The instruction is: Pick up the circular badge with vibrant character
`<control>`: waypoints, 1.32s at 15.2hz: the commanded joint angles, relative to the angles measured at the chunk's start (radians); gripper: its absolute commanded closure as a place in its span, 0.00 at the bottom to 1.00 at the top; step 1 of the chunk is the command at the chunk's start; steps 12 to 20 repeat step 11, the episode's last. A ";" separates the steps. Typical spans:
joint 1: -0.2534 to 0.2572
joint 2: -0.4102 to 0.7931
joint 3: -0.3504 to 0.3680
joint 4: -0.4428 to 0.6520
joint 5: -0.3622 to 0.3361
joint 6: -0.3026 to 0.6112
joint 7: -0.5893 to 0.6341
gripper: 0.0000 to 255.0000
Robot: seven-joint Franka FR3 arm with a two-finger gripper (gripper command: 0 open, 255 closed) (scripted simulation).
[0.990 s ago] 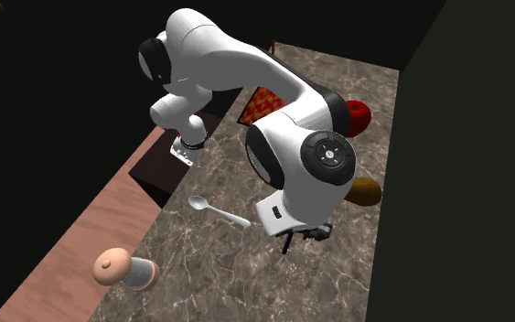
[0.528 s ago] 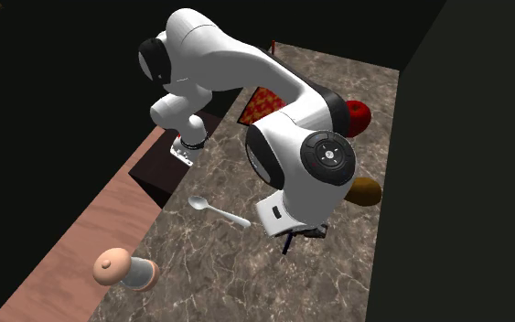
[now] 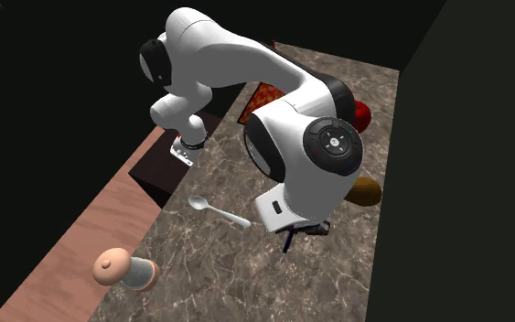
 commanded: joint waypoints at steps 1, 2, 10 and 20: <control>-0.001 0.008 0.000 0.038 0.002 -0.031 0.002 1.00; -0.003 0.013 0.000 0.060 0.003 -0.047 0.002 1.00; -0.019 0.070 -0.001 0.243 0.016 -0.175 0.002 1.00; -0.019 0.070 -0.001 0.244 0.016 -0.175 0.002 1.00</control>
